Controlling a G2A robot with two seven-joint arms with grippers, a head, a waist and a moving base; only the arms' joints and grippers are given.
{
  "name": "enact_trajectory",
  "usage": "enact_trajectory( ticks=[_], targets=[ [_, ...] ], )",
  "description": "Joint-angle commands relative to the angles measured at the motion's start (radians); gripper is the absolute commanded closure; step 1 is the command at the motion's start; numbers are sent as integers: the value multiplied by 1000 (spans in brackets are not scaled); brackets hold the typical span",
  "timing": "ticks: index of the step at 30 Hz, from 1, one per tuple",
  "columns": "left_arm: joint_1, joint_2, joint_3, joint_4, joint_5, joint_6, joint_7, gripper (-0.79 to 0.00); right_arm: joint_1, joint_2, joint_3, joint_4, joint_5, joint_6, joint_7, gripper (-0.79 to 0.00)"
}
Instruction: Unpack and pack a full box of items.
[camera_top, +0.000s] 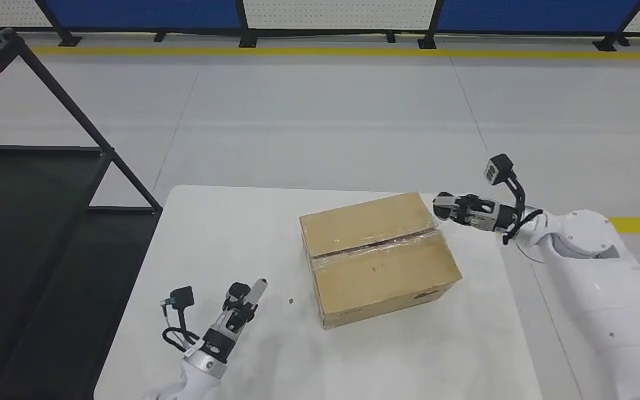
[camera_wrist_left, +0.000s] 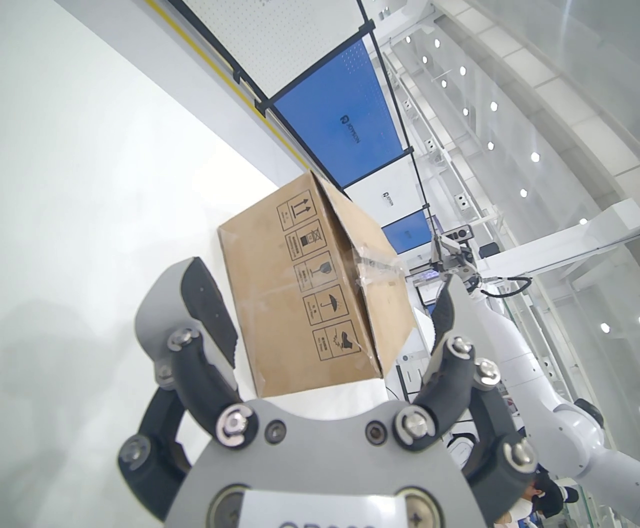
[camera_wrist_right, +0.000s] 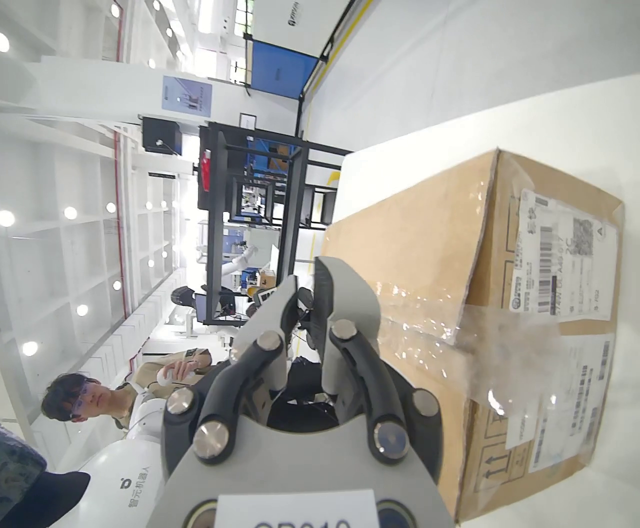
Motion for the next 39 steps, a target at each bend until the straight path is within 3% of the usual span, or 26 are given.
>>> enact_trajectory(
  ticks=[1,10,18,39],
  targets=[
    [-7,0,11,6,3,-1,-8,-785,-6,3,-20,-39,-75,37,-8,0],
    [-33,0,44,26,27,4,-31,-785,-17,16,-58,-118,-259,170,-28,0],
    [-38,3,42,22,28,5,-41,-785,-12,6,-90,-133,-287,220,-70,0],
    [-9,11,7,19,-1,-20,-16,-785,70,-69,-281,-169,-338,294,-69,0]
  ],
)
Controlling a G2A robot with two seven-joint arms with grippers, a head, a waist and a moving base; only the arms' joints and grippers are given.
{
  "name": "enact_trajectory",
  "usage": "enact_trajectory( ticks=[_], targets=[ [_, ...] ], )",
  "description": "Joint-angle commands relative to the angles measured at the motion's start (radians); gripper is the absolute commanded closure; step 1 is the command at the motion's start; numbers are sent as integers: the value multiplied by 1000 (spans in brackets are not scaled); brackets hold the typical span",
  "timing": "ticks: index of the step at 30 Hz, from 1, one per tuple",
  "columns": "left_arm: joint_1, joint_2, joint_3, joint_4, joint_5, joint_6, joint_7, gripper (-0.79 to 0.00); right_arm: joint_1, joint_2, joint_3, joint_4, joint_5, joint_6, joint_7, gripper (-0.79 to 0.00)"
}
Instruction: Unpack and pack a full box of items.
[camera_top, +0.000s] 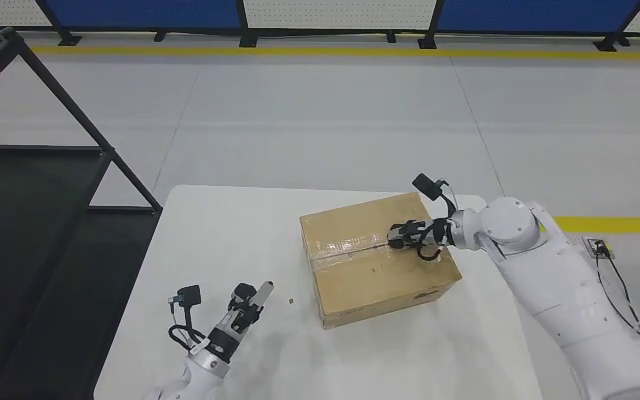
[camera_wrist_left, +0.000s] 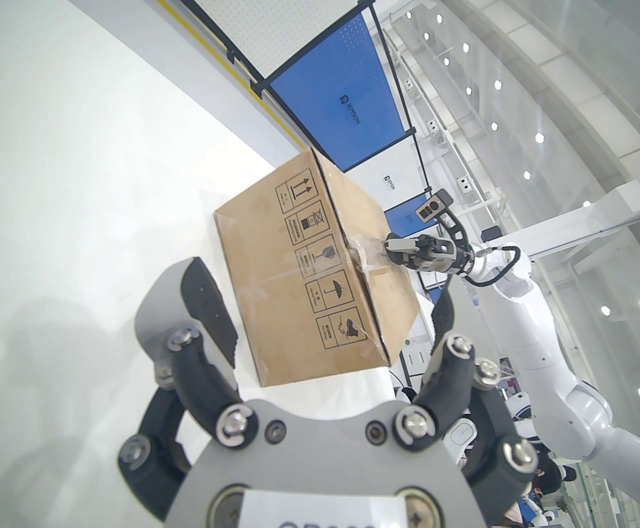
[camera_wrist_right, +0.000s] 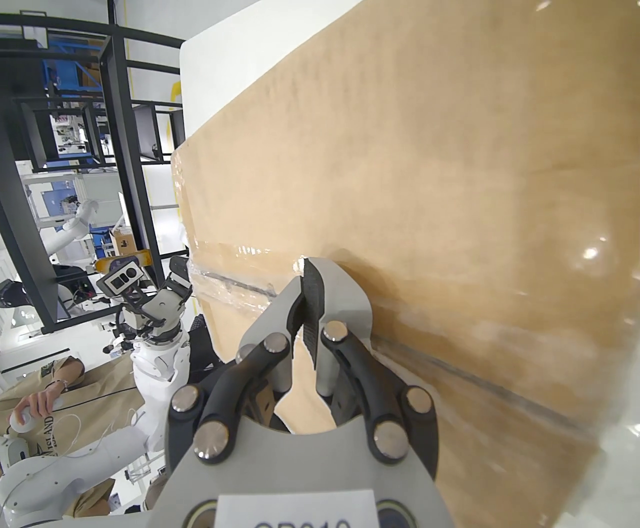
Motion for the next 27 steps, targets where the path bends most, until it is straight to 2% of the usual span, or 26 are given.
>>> enact_trajectory(
  ticks=[1,14,27],
  targets=[
    [2,1,-2,2,-3,-3,0,-785,6,-8,-14,-1,8,5,-3,0],
    [15,5,-18,5,-21,-17,5,-785,60,-74,-118,30,51,30,22,0],
    [24,9,-30,11,-36,-32,7,-785,87,-138,-196,52,93,1,14,0]
  ],
)
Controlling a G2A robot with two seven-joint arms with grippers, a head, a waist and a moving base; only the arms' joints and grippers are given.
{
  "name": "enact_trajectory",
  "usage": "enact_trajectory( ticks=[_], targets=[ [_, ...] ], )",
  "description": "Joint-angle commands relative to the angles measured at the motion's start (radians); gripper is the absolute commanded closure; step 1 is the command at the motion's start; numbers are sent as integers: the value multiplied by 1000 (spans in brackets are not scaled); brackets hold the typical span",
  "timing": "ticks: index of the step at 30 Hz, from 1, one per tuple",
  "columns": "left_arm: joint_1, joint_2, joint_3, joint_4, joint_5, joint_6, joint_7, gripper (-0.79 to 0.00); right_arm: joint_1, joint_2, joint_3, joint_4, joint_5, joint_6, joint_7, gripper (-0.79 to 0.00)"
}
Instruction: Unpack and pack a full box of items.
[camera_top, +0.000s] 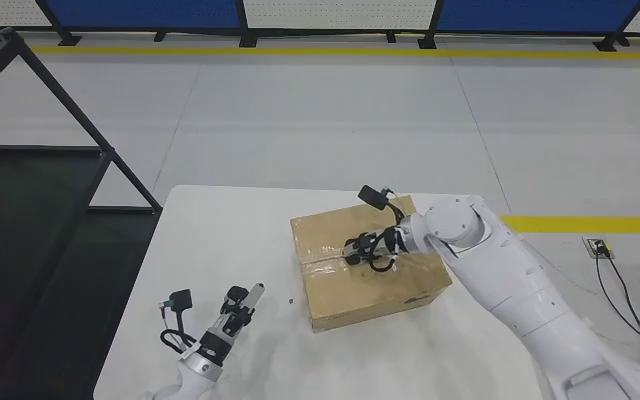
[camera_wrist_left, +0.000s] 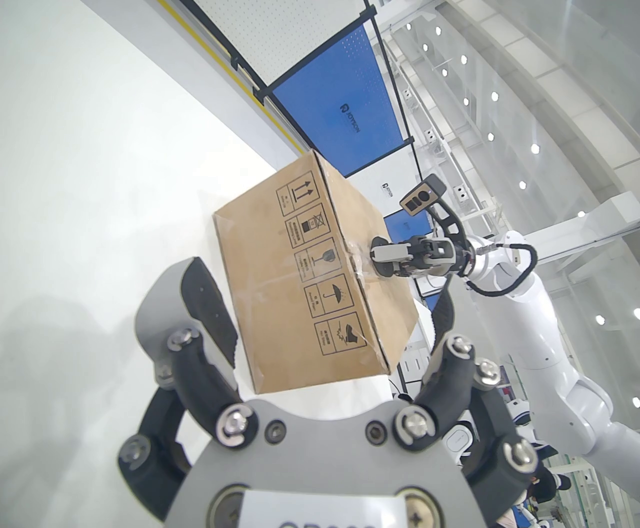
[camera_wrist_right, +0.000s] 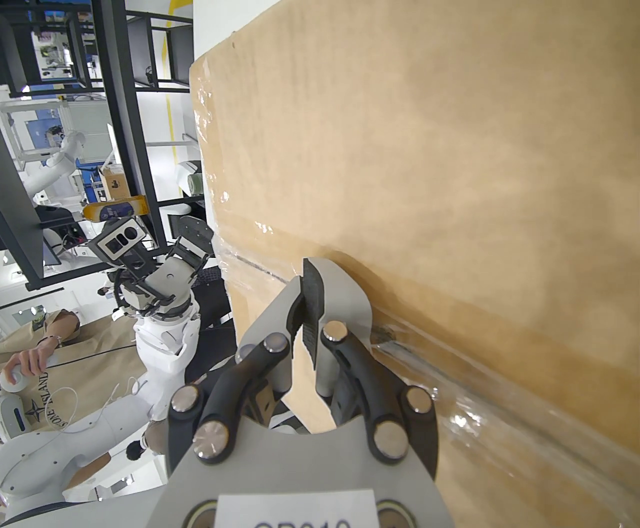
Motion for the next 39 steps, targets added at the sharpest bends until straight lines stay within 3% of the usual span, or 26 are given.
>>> enact_trajectory(
  ticks=[1,11,39],
  targets=[
    [2,1,-1,2,-1,-3,0,-785,1,-9,-6,5,15,-9,-6,0],
    [9,3,-5,5,-8,-7,3,-785,1,-44,-5,32,97,-86,-18,0],
    [45,9,-41,7,-42,-21,29,-785,53,-173,-118,106,101,-108,-1,0]
  ],
)
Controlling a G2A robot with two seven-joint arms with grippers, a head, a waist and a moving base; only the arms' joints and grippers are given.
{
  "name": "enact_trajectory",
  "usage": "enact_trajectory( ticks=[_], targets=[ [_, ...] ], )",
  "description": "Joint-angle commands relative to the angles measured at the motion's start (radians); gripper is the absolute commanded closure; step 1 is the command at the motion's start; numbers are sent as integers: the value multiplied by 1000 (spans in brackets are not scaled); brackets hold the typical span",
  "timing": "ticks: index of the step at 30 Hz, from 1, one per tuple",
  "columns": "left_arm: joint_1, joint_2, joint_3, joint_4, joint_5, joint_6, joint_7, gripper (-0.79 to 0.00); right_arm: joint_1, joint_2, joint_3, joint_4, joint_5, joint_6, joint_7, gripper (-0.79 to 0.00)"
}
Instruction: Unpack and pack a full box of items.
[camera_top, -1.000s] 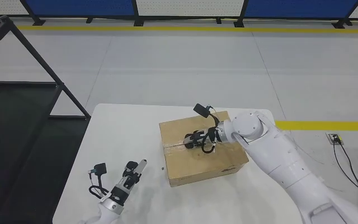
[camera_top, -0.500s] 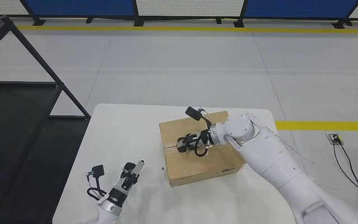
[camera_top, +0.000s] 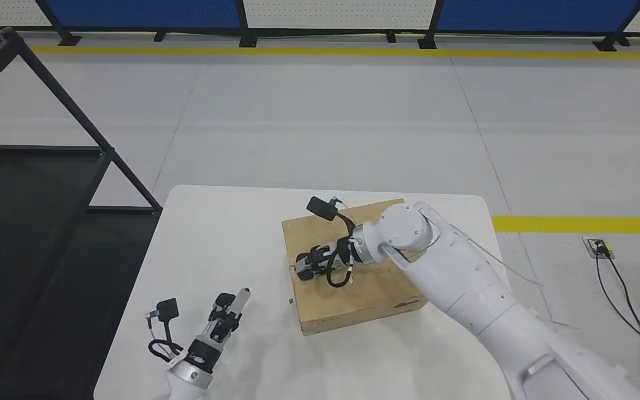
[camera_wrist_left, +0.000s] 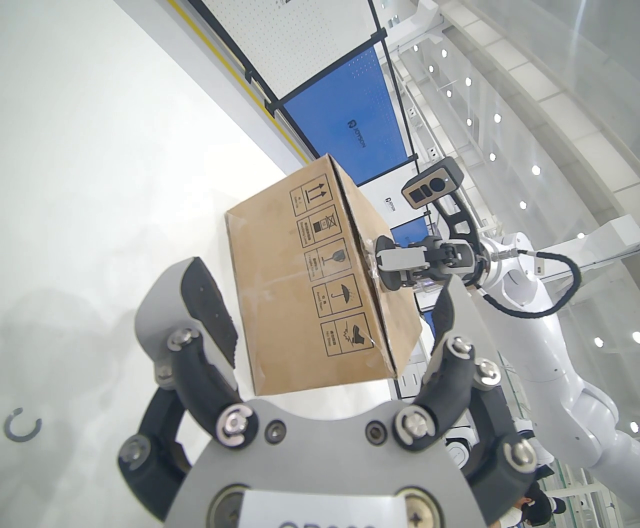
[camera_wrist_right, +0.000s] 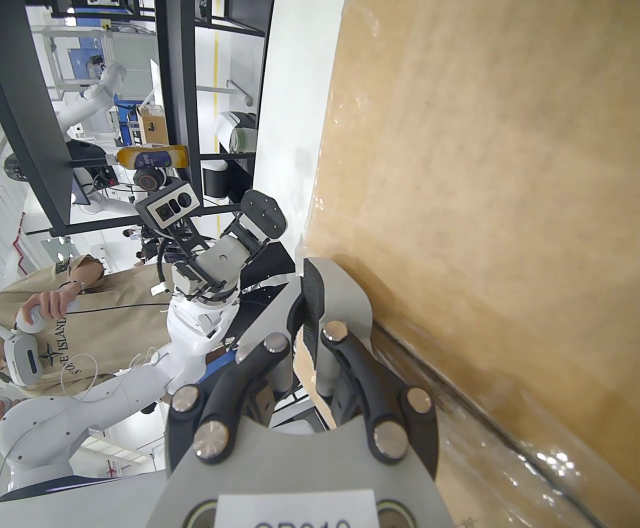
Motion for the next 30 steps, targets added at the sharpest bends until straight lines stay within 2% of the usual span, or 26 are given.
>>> enact_trajectory(
  ticks=[1,5,10,22,30],
  targets=[
    [-1,0,-1,2,-1,1,-1,-785,5,-5,0,11,-4,-14,7,0],
    [-8,1,1,5,-3,3,-5,-785,12,-3,18,27,-6,-44,27,0],
    [-18,1,7,7,0,10,-10,-785,8,18,63,27,-31,-71,40,0],
    [-40,1,25,10,11,32,-19,-785,-67,109,204,-5,-137,-47,57,0],
    [-65,1,47,6,30,57,-27,-785,-139,175,325,-81,-197,-25,48,0]
  ],
)
